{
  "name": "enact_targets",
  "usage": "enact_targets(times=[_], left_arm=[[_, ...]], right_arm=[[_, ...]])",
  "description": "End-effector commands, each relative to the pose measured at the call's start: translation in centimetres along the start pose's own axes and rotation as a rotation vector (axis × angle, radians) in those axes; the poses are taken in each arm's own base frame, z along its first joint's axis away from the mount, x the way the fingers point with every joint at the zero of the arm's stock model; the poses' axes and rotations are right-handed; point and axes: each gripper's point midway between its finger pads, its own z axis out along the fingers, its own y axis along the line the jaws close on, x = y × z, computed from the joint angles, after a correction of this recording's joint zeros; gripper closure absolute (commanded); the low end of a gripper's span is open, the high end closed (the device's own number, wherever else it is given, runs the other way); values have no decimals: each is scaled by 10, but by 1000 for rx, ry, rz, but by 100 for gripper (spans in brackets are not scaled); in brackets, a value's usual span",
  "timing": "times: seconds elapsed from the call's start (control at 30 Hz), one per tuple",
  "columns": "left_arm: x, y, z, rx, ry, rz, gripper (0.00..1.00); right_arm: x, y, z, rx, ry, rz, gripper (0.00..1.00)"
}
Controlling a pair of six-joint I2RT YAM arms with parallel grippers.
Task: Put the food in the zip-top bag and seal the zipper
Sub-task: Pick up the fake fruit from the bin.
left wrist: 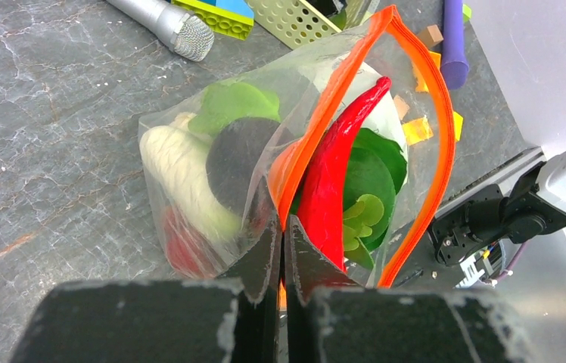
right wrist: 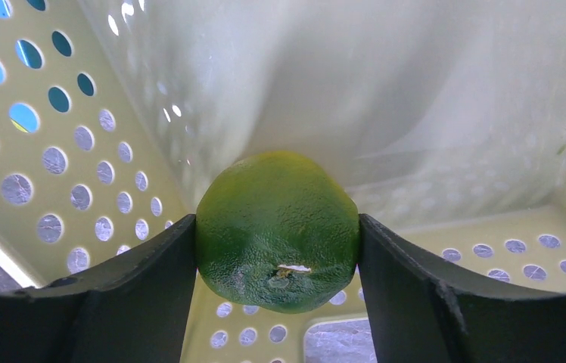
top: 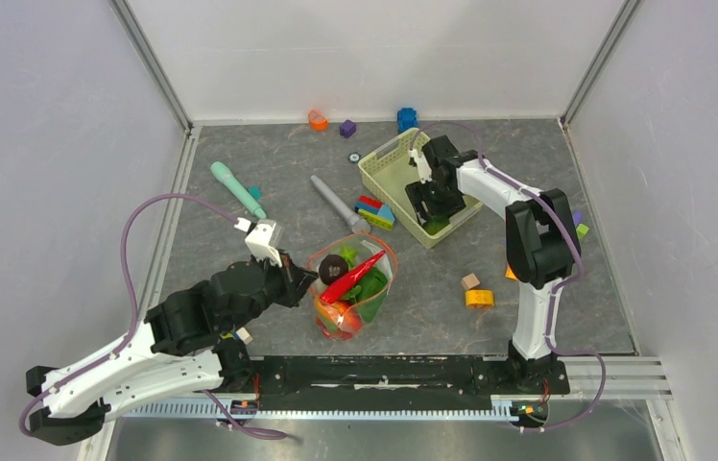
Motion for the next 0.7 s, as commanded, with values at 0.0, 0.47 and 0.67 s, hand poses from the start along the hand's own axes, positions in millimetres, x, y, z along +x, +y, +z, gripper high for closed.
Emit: enact_targets(times=[0.0,0.47,0.67], left_arm=[[-11,-1,0,-1,-55,-28,98],[-13,0,-1,-1,-67,-35,98],[-13,0,-1,-5,-66,-34,98]], right_arm=[[4,3,-7,22,-8,5,28],[-28,14,-30,-15,-153,10,83],[-63,8,-59,24,-327,30,87]])
